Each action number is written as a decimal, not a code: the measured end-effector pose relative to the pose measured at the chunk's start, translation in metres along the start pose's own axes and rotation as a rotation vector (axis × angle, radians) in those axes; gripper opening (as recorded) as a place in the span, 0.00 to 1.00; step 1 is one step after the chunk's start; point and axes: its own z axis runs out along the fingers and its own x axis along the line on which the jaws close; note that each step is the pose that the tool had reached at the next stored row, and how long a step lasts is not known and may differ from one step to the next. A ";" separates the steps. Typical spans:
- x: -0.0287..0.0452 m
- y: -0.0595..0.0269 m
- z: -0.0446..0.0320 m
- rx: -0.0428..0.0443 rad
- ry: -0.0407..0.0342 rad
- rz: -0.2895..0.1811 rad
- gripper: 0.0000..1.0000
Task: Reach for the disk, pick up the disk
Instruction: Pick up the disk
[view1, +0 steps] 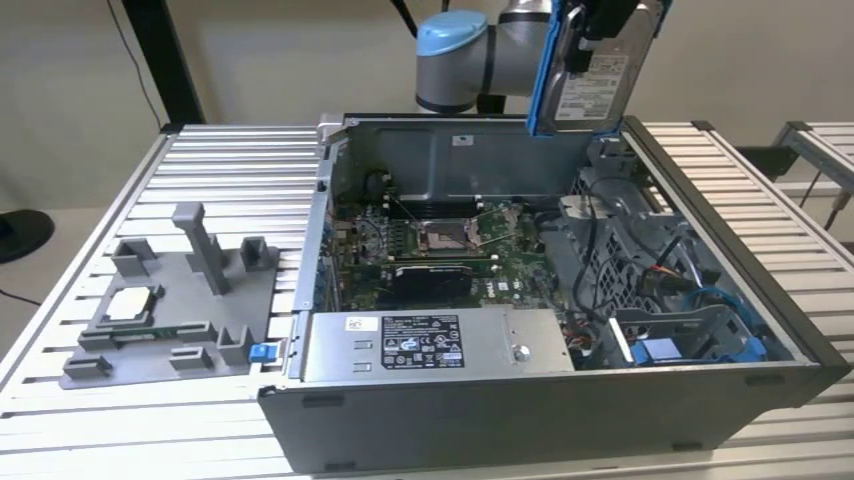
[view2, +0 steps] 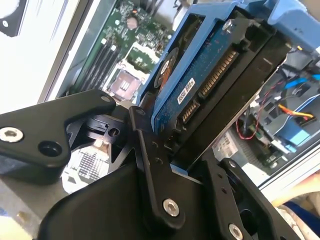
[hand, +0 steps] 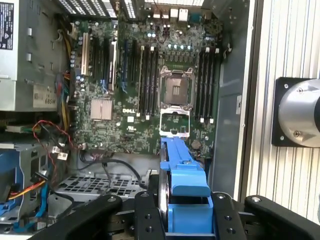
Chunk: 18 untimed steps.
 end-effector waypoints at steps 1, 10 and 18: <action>0.0001 -0.0037 -0.0001 -0.0002 0.0000 0.000 0.00; 0.0009 -0.0270 -0.0007 -0.0014 -0.0001 0.000 0.00; 0.0010 -0.0290 -0.0008 -0.0014 0.0000 0.000 0.00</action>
